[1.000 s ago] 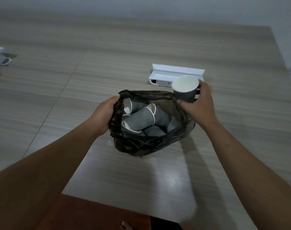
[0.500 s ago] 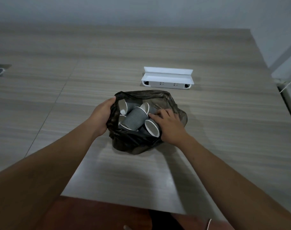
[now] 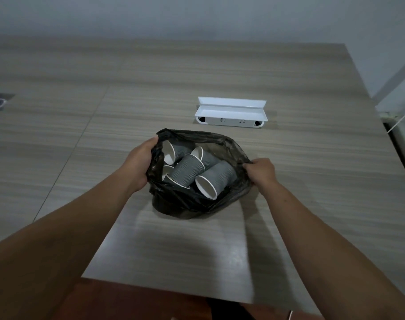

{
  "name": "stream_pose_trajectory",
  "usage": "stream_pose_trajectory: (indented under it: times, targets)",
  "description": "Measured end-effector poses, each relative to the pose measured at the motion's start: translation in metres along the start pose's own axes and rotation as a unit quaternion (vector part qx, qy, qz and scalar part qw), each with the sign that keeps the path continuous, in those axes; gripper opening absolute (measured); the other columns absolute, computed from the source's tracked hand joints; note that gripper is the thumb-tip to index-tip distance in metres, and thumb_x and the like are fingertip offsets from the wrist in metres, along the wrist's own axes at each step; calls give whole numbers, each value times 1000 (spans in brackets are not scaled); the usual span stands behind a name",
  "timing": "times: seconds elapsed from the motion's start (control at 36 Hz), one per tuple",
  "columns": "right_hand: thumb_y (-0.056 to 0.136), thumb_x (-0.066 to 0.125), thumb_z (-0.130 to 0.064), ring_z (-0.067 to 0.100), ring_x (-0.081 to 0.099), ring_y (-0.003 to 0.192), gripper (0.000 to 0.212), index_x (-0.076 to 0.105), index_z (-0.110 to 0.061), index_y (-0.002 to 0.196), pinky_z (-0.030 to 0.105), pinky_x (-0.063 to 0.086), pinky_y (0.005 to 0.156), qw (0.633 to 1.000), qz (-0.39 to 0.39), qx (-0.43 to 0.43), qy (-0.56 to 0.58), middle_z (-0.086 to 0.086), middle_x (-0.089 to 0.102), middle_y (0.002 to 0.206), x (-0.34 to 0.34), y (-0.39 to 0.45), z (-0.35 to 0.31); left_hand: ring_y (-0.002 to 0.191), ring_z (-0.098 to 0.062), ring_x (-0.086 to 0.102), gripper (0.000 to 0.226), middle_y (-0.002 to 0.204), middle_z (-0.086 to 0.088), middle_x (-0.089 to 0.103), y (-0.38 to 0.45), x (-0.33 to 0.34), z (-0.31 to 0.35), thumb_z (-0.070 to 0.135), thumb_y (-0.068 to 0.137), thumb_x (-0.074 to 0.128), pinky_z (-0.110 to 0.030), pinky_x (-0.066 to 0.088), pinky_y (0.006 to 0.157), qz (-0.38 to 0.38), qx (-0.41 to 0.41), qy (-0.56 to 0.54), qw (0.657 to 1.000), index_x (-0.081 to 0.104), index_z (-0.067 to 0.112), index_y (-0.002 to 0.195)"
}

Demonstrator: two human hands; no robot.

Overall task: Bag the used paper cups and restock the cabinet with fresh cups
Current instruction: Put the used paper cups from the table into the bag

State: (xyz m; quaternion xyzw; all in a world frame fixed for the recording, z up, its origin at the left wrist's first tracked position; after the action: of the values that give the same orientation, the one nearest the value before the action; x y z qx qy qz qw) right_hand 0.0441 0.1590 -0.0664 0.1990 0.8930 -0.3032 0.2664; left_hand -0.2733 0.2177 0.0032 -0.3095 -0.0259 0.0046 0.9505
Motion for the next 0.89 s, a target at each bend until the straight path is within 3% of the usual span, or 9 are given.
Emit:
stream_pose_trajectory:
  times: [0.08, 0.14, 0.25, 0.36, 0.5, 0.64, 0.78, 0.89]
  targets:
    - [86, 66, -27, 34, 69, 91, 24, 76, -5, 86, 40, 55, 80, 997, 58, -10, 51, 18, 73, 91, -14, 7, -1, 75, -19, 73, 31, 91, -5, 77, 1, 9, 3, 40, 97, 54, -33, 57, 76, -17, 1, 4, 1000, 73, 16, 96]
    - [86, 65, -26, 33, 70, 85, 22, 71, -9, 73, 45, 56, 77, 985, 74, 4, 156, 16, 73, 84, -22, 11, -1, 68, -17, 73, 30, 83, -3, 77, 0, 16, 7, 39, 98, 53, -31, 56, 70, -25, 4, 5, 1000, 72, 15, 95]
    - [92, 62, -18, 28, 70, 82, 16, 69, -12, 79, 39, 58, 77, 930, 45, 27, 363, 12, 72, 85, -39, 13, -10, 56, -14, 71, 28, 68, -1, 75, -4, 34, 12, 34, 97, 54, -21, 53, 52, -42, 9, -2, 999, 70, 14, 88]
    - [96, 58, -13, 25, 69, 78, 13, 70, -11, 90, 38, 59, 78, 888, 12, 2, 459, 13, 72, 91, -71, 12, -16, 47, -13, 66, 21, 59, 0, 71, -10, 66, 14, 26, 99, 53, -17, 49, 44, -78, 26, -19, 996, 66, 14, 87]
    - [96, 58, -14, 14, 70, 66, 13, 68, -13, 88, 26, 57, 61, 881, 24, -24, 473, 4, 73, 79, -120, -3, 7, 67, -19, 70, 22, 86, -9, 75, -21, 107, 7, 17, 94, 59, -24, 55, 59, -109, 68, 19, 992, 68, 9, 112]
    - [96, 59, -15, 6, 63, 49, 14, 68, -15, 85, 18, 49, 46, 884, 107, -54, 452, -7, 70, 61, -186, -34, 41, 78, -22, 67, 22, 95, -10, 74, -41, 152, 2, 20, 90, 67, -29, 52, 70, -119, 96, 70, 986, 72, 10, 109]
    - [95, 61, -21, 7, 71, 67, 12, 71, -15, 95, 22, 54, 60, 874, 167, -58, 453, -7, 75, 76, -242, -78, 82, 92, -30, 69, 10, 102, -17, 74, -63, 190, -14, 22, 90, 66, -46, 54, 90, -137, 112, 84, 981, 73, 16, 95]
    - [98, 56, -18, 5, 69, 61, 14, 67, -16, 89, 19, 54, 54, 854, 193, -59, 479, -10, 73, 67, -278, -122, 112, 88, -28, 69, 12, 96, -14, 74, -89, 229, -35, 24, 93, 64, -42, 55, 87, -166, 121, 93, 974, 72, 15, 92]
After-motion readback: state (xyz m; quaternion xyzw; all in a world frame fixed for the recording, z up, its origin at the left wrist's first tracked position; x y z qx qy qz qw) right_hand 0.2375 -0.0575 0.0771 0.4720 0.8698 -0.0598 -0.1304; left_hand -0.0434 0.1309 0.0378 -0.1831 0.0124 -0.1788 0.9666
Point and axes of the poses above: each hand's wrist, its own y-axis towards the middle knuckle, its own x-axis out of the palm, z = x × y, the point moved 7 cm from there along y, towards the middle knuckle
